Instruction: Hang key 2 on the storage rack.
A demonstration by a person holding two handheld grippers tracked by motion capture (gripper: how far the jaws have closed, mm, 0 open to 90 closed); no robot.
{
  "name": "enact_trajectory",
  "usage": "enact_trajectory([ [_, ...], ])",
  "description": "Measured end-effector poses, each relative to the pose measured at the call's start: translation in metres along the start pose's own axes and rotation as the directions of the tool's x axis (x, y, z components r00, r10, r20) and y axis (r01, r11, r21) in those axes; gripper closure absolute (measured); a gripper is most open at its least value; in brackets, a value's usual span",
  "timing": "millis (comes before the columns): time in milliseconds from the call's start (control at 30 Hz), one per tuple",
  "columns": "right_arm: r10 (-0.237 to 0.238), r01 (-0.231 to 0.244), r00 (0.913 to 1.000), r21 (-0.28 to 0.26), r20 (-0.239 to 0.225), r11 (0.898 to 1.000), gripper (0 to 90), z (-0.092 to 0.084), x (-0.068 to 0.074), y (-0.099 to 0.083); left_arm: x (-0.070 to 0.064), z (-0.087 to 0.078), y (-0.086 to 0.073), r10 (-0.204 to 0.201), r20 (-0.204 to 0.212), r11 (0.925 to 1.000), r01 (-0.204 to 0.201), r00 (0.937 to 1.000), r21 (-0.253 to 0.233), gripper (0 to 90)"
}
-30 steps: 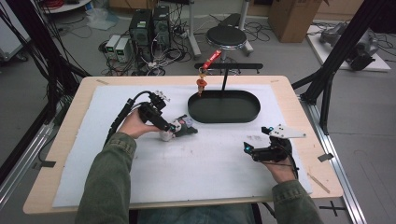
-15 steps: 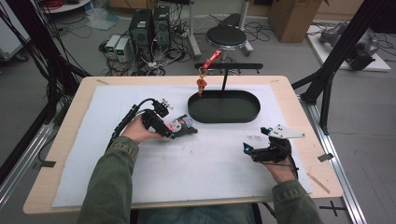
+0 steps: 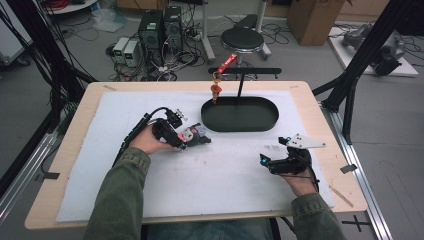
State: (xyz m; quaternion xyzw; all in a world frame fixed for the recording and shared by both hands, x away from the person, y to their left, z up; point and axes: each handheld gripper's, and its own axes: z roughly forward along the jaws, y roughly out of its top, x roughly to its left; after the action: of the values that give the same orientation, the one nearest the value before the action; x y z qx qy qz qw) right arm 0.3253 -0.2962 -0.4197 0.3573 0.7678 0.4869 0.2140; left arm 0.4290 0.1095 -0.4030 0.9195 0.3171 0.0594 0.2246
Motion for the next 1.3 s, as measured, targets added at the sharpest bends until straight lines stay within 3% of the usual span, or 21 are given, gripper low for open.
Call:
enact_trajectory([
  [233,-0.003,0.003,1.0,-0.006,0.001,1.0,0.8,-0.001,0.0,0.0,0.001,-0.004,-0.002,-0.005,-0.005,1.0,0.005,1.0,0.0,51.4],
  [467,-0.005,0.005,1.0,-0.007,-0.006,1.0,0.8,0.0,0.0,0.0,0.006,-0.019,-0.004,-0.042,0.025,0.9972,0.044,0.9988,-0.061,51.4],
  [567,-0.005,0.005,1.0,-0.008,-0.003,1.0,0.7,0.001,0.0,0.001,0.006,-0.029,-0.005,-0.049,-0.021,0.9945,0.047,0.9986,-0.094,51.4],
  [767,-0.007,0.007,1.0,-0.012,-0.006,1.0,0.8,0.001,0.0,0.001,0.01,-0.047,-0.007,-0.082,-0.033,0.9864,0.076,0.9961,-0.146,51.5],
  [933,-0.005,0.004,1.0,-0.015,-0.004,1.0,0.7,0.001,0.001,0.002,0.011,-0.063,0.001,-0.083,-0.036,0.9842,0.076,0.9959,-0.16,51.7],
  [1067,-0.004,0.004,1.0,-0.014,-0.005,1.0,0.7,0.001,0.001,0.002,0.006,-0.071,0.013,-0.057,-0.05,0.9858,0.048,0.9971,-0.161,51.9],
  [1300,-0.007,0.007,1.0,-0.016,-0.001,1.0,0.7,0.002,0.0,0.002,0.002,-0.089,0.029,-0.043,-0.082,0.9787,0.025,0.9957,-0.204,51.9],
])
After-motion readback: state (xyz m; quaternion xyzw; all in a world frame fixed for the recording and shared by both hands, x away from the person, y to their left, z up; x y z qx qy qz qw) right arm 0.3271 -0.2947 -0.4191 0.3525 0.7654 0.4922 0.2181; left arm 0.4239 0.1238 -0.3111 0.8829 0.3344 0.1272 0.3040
